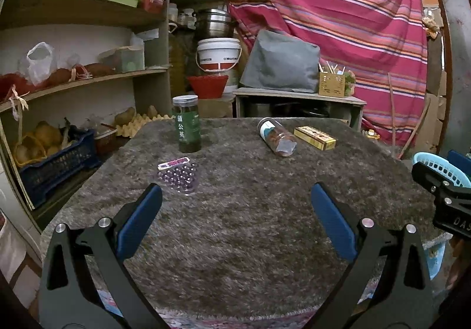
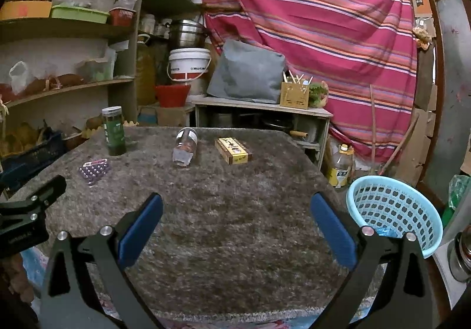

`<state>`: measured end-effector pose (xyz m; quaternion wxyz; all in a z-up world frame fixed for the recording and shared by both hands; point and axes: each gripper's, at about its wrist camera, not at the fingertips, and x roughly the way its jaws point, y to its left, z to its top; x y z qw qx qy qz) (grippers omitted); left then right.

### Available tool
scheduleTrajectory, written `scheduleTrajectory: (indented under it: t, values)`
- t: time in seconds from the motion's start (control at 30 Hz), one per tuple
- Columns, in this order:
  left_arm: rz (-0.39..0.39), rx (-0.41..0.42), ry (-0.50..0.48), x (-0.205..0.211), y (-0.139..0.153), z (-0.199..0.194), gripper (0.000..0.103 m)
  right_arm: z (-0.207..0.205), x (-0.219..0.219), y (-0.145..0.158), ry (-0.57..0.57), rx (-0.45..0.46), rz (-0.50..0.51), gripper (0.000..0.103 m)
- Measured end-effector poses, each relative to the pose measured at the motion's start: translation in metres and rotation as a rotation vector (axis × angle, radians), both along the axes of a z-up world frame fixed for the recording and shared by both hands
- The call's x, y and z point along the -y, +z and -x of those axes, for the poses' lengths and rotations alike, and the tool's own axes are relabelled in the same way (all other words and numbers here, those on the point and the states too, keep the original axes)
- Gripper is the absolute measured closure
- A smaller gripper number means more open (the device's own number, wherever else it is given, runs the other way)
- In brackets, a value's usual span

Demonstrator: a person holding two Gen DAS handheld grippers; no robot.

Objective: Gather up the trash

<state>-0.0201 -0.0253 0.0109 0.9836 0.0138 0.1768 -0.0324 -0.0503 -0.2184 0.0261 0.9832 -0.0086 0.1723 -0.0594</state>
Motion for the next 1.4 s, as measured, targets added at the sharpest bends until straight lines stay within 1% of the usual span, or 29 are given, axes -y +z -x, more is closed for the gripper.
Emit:
scheduleTrajectory:
  t: [0.2, 0.5, 1.4]
  values:
    - [0.019, -0.027, -0.011, -0.003, 0.004, -0.002, 0.005, 0.001, -0.002, 0.006, 0.0, 0.003, 0.005, 0.004]
    - [0.014, -0.011, -0.03, -0.002, 0.006, 0.004, 0.005, 0.004, -0.004, 0.01, -0.002, 0.013, 0.013, 0.004]
    - [-0.003, -0.001, -0.007, -0.001, 0.009, 0.008, 0.005, 0.004, -0.006, 0.009, -0.007, 0.013, 0.026, 0.004]
